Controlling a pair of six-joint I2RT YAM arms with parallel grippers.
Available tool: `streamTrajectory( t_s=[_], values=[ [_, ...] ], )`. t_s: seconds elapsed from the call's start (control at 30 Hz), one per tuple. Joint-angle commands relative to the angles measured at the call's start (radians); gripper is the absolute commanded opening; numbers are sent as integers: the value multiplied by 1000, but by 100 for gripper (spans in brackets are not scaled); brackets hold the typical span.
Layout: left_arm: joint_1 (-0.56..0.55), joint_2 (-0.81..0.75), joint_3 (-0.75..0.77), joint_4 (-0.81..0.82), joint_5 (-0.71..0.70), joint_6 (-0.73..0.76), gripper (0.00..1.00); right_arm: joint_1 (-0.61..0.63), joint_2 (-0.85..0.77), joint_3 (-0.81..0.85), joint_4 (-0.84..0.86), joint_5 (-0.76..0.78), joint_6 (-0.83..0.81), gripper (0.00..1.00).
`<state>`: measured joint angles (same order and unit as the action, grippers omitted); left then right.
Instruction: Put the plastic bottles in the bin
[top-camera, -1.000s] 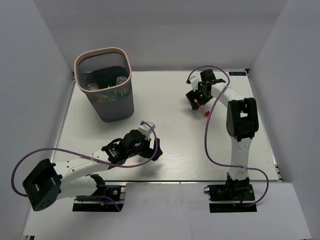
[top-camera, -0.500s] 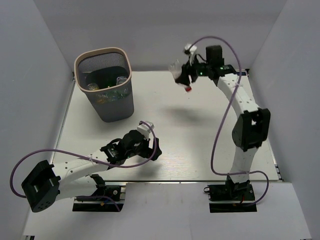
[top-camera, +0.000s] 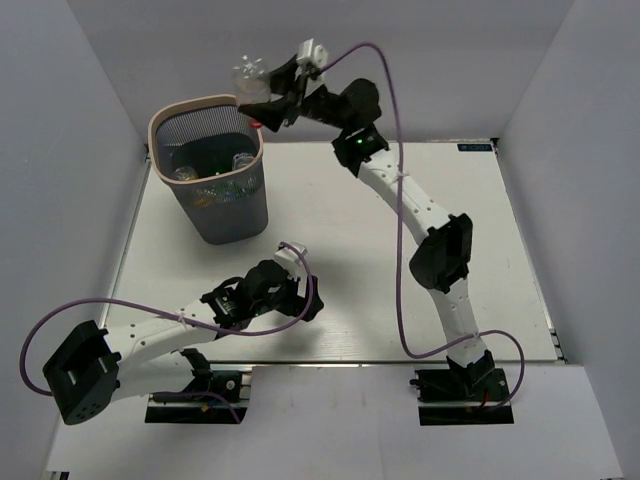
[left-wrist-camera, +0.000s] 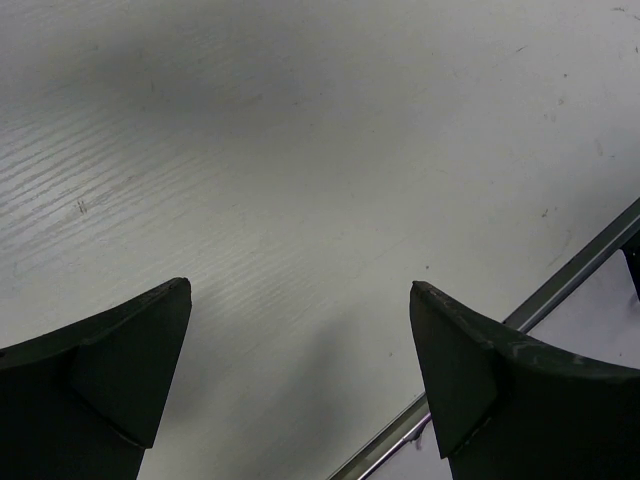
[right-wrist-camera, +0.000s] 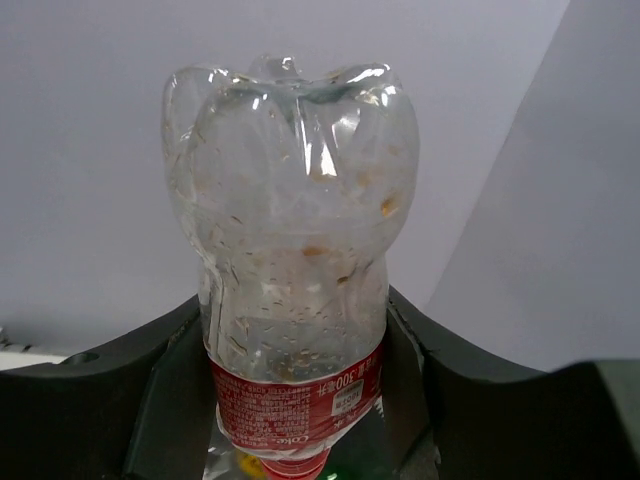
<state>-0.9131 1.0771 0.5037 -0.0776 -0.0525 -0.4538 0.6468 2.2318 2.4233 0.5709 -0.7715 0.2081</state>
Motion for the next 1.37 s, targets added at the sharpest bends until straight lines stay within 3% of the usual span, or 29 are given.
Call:
streamTrajectory(
  t_s=[0.0,0.13,0.2,0.23,0.27,0.3,0.33,0.63,0.7,0.73,0.8,0.83,1.0,1.03,1.07,1.13,1.17,1.23,1.27,1.33],
  values=[
    [-4,-19,1,-4,2,0,100,68,-12,-85,136,98,-33,6],
    [-4,-29,1,-27,23,0,100,105,83,-14,107,190,-53,6],
    [-4,-39,10,-40,23,0,100,117,104,10,93,227,-68,13],
    [-4,-39,10,-54,23,0,100,120,118,2,96,238,-72,25],
    [-4,-48,10,-65,23,0,100,125,117,-6,96,244,-64,45],
    [-4,-48,10,-65,23,0,100,129,111,-47,102,251,-64,80],
    [-4,-58,10,-65,23,0,100,126,104,-59,103,253,-65,90],
    [-4,-48,10,-27,23,41,100,77,-46,-174,70,311,-70,90],
    [-4,-48,35,-27,14,52,100,45,-115,-182,-122,394,-102,90],
    [-4,-39,35,-27,14,62,100,18,-186,-181,-343,438,-152,90],
    [-4,-39,35,-27,-6,63,100,-12,-248,-179,-500,481,-267,90],
    [-4,-51,35,-16,-6,63,100,-36,-297,-219,-705,489,-309,90],
    [-4,-60,44,2,-26,81,100,-108,-494,-459,-1078,668,-389,90],
    [-4,-60,55,12,-26,90,100,-107,-518,-504,-1104,743,-410,90],
    [-4,-60,55,12,-26,90,100,-107,-599,-662,-1131,818,-424,90],
    [-4,-51,73,38,-26,99,100,-108,-647,-762,-1134,935,-415,90],
    [-4,-51,73,38,-26,99,100,-117,-737,-903,-1100,952,-418,90],
    [-4,-23,104,47,-26,127,100,-118,-838,-1002,-1042,991,-443,90],
    [-4,-23,113,47,-26,127,100,-121,-872,-1156,-973,1002,-440,90],
    [-4,-9,145,36,-26,150,100,-124,-948,-1223,-960,976,-421,90]
  ],
)
